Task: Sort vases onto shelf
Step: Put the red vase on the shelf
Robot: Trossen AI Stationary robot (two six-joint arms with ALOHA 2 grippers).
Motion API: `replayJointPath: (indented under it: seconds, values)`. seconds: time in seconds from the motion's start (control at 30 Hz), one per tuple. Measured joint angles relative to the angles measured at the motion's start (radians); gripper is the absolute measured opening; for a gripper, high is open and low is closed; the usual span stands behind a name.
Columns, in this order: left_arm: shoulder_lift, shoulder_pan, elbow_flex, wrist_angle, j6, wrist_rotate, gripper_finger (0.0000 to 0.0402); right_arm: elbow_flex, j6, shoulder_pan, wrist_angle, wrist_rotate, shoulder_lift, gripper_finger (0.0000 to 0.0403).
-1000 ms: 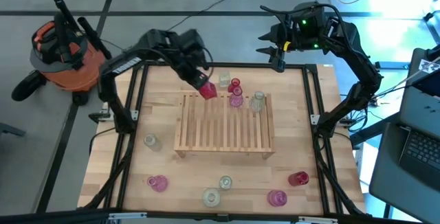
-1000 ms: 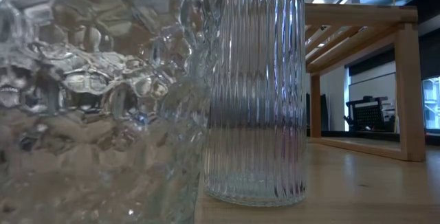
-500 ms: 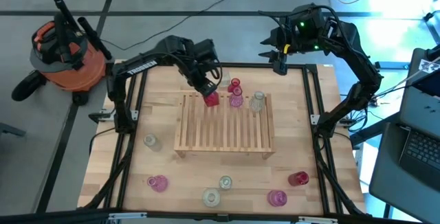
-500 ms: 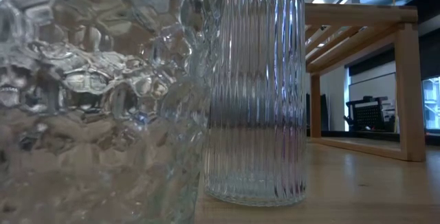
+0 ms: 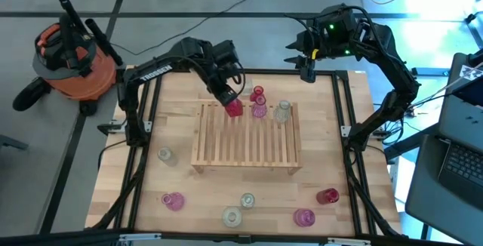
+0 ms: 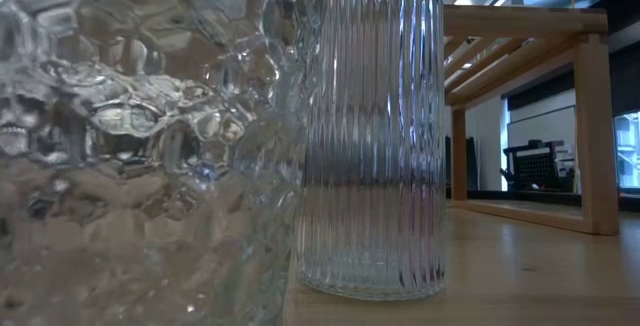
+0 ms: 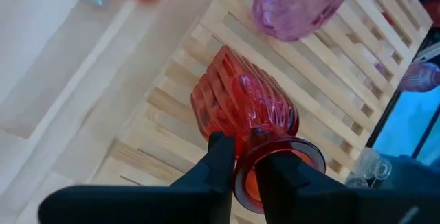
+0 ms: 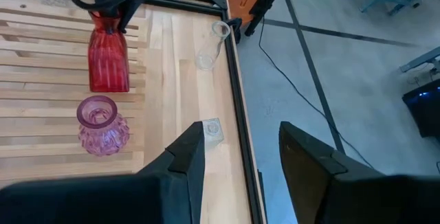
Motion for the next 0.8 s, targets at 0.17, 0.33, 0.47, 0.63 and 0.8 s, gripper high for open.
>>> replayJointPath:
  seconds: [0.17,0.33,0.47,0.63,0.8]
  values:
    - [0.0,0.001,0.0,-0.001,0.031,0.03,0.0058,0.0,0.0,0.0,0.0,0.0,0.0,0.0138]
    - [0.0,0.001,0.001,0.003,0.039,0.018,0.0104,0.0,0.0,0.0,0.0,0.0,0.0,0.0138]
    - [0.0,0.007,0.001,0.015,0.029,-0.012,0.0136,0.0,0.0,0.0,0.0,0.0,0.0,0.0138]
    - [-0.001,0.023,0.001,0.036,0.007,0.011,0.0154,0.0,0.0,0.0,0.0,0.0,0.0,0.0138]
    - [-0.017,0.056,0.013,0.058,-0.023,0.089,0.0156,0.0,-0.001,0.0,0.0,0.0,0.0,0.0138]
